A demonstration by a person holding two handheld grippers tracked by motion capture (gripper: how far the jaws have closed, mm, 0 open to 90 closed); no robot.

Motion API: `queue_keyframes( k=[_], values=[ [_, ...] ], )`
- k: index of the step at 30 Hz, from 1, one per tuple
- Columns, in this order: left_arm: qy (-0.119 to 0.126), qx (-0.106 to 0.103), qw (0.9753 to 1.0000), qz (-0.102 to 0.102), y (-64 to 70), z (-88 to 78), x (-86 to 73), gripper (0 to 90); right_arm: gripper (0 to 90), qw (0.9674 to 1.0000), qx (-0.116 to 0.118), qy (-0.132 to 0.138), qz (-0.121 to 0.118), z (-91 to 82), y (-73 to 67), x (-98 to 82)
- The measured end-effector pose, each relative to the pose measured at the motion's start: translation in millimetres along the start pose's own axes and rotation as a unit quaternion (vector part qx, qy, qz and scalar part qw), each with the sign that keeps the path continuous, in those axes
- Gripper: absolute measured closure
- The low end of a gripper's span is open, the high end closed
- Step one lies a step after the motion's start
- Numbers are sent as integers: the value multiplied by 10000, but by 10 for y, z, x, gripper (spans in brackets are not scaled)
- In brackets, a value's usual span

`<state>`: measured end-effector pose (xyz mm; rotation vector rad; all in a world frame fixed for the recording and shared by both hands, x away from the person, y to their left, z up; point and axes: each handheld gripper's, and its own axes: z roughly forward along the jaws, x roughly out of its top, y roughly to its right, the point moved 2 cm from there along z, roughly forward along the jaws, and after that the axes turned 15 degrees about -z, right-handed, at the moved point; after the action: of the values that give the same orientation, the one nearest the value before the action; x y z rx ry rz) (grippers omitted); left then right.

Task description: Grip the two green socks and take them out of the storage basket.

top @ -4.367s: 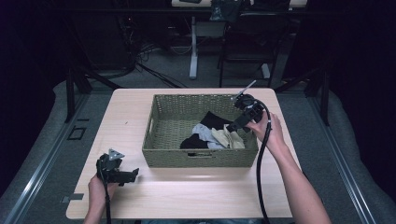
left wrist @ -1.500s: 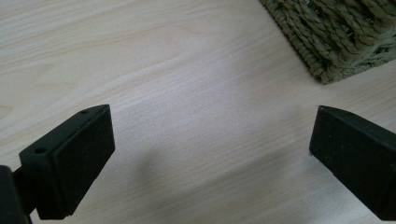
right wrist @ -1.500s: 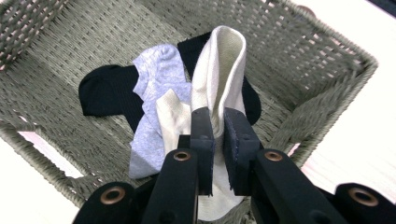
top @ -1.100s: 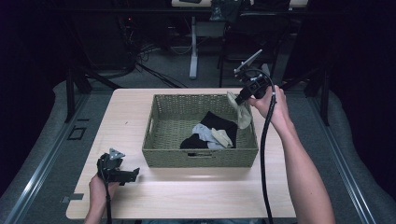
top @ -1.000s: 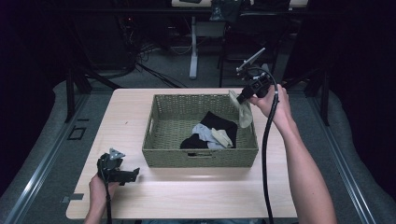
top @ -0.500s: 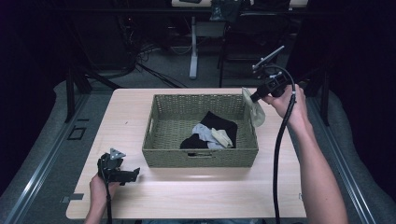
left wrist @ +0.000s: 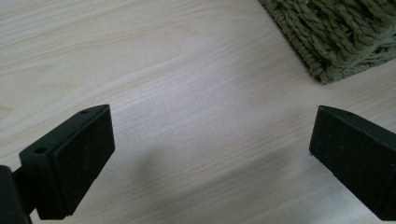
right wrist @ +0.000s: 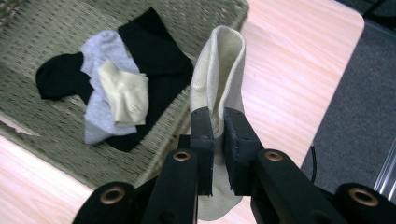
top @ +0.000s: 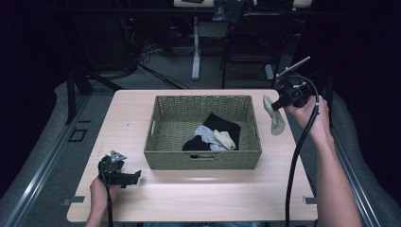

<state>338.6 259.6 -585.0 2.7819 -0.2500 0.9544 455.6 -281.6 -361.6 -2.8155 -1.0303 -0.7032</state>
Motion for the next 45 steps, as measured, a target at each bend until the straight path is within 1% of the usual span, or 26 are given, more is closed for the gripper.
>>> queue_keyframes(
  k=[1, 3, 5, 6, 8, 9, 12, 13, 14, 18, 20, 21, 22, 24, 26, 28, 34, 36, 37, 38, 39, 40, 42, 43, 44, 45],
  values=[
    [0, 0, 10000, 0, 0, 0, 0, 2, 831, 10000, 0, 0, 0, 0, 0, 0],
    [-10, -6, 10000, 20, 2, 0, 2, 2, 830, 10000, -26, -33, 90, 48, 30, -98],
    [-13, -12, 10000, 26, 3, -3, 3, 2, 831, 9999, -34, -55, 103, 72, 38, -130],
    [11, -4, 10000, -3, -1, -1, 1, 2, 831, 9998, -71, -114, 134, 120, 55, -197],
    [21, 2, 10000, -24, -4, 3, 0, 2, 830, 9998, -57, -101, 154, 146, 60, -232],
    [-22, -5, 10000, -8, -6, 3, 2, 2, 831, 9997, -45, -74, 217, 199, 69, -305],
    [-29, 19, 10000, 22, 6, -1, 3, 2, 830, 9995, 7, -81, 301, 317, 77, -410],
    [-29, 19, 10000, 22, 6, -1, 3, 2, 830, 9995, 7, -81, 301, 317, 77, -410],
    [-24, 16, 10000, -2, 6, 2, 1, 2, 830, 9993, 32, -126, 336, 404, 79, -476],
    [-32, 19, 10000, -11, 4, 5, 1, 2, 831, 9989, 81, -127, 442, 557, 73, -596],
    [-30, 11, 10000, -2, 7, 8, 2, 2, 830, 9988, 95, -119, 468, 590, 72, -623],
    [-30, 7, 10000, 4, 6, 9, 2, 2, 831, 9985, 148, -138, 500, 664, 67, -671],
    [-30, 7, 10000, 4, 6, 9, 2, 2, 831, 9985, 148, -138, 500, 664, 67, -671],
    [-29, 16, 10000, -3, 3, 11, 1, 2, 830, 9981, 211, -194, 539, 775, 52, -725],
    [-18, 21, 10000, -9, 4, 10, 1, 2, 830, 9980, 224, -203, 550, 805, 45, -737],
    [-40, 8, 10000, 14, 5, 9, 2, 2, 829, 9978, 245, -287, 552, 933, 23, -784],
    [-41, 9, 10000, 25, 2, 13, 2, 2, 828, 9968, 297, -458, 586, 1178, 5, -868],
    [-48, 7, 10000, 42, 3, 14, 4, 2, 826, 9963, 287, -491, 645, 1284, -17, -890],
    [-58, 4, 10000, 28, 9, 14, 2, 2, 823, 9959, 311, -616, 583, 1322, -13, -897],
    [-51, 6, 10000, 28, 12, 13, 2, 2, 820, 9957, 340, -648, 572, 1355, -15, -903],
    [-31, 18, 10000, 33, 12, 13, 2, 2, 816, 9958, 311, -584, 631, 1392, -22, -910],
    [-31, 18, 10000, 33, 12, 13, 2, 2, 804, 9956, 340, -689, 537, 1402, -11, -914],
    [-38, 7, 10000, 38, 8, 11, 3, 2, 750, 9957, 315, -659, 577, 1415, -7, -917],
    [-38, 7, 10000, 38, 8, 11, 3, 2, 750, 9957, 315, -659, 577, 1415, -7, -917],
    [-29, 3, 10000, 31, 5, 11, 2, 2, 621, 9960, 322, -562, 611, 1380, 5, -911],
    [-39, 1, 10000, 30, 5, 9, 1, 2, 602, 9962, 325, -532, 616, 1356, 7, -907]
  ],
)
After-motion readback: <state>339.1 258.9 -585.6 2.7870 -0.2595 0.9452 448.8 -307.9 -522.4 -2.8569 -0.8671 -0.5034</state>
